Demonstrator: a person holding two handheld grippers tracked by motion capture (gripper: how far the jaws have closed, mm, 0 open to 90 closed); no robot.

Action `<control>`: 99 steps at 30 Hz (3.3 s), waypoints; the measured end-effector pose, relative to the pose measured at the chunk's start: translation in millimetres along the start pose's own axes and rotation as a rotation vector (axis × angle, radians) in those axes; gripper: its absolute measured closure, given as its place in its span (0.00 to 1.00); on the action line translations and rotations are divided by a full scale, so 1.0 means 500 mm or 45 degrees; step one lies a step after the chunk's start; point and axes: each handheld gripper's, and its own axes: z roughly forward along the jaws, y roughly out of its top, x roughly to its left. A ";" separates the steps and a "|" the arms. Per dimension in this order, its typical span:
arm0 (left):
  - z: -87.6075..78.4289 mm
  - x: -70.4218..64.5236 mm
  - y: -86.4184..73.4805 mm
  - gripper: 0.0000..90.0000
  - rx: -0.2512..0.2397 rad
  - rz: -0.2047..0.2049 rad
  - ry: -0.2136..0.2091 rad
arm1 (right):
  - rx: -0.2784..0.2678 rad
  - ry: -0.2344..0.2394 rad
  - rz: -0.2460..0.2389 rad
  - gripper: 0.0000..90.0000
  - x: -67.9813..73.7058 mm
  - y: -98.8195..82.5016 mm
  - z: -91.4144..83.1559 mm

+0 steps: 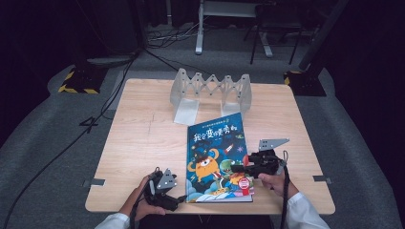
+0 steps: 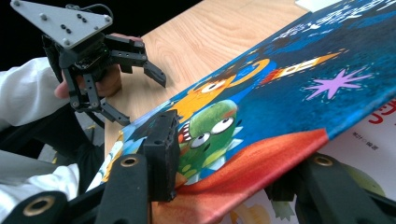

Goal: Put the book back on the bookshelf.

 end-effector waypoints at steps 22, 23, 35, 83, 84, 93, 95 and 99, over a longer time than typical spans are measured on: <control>0.050 0.000 0.082 0.15 -0.063 -0.099 -0.151 | -0.114 -0.155 -0.190 0.61 0.047 -0.011 -0.031; 0.052 0.003 0.084 0.17 -0.068 -0.111 -0.148 | -0.118 -0.159 -0.193 0.61 0.047 -0.011 -0.033; 0.083 0.082 0.121 0.05 -0.172 -0.296 -0.231 | -0.147 -0.173 -0.285 0.61 0.061 -0.010 -0.038; -0.023 -0.021 0.189 0.49 -0.577 0.116 -0.036 | -0.126 -0.443 -0.370 0.59 0.057 -0.046 -0.069; -0.018 -0.024 0.192 0.50 -0.569 0.122 -0.041 | -0.131 -0.449 -0.371 0.58 0.059 -0.048 -0.070; 0.001 -0.048 0.195 0.80 -0.585 0.196 -0.095 | -0.111 -0.561 -0.353 0.54 0.070 -0.081 -0.106; 0.001 -0.049 0.195 0.85 -0.585 0.212 -0.093 | -0.149 -0.593 -0.313 0.50 0.066 -0.084 -0.128; 0.005 -0.052 0.196 0.91 -0.593 0.234 -0.135 | -0.270 -0.619 -0.274 0.43 0.063 -0.059 -0.150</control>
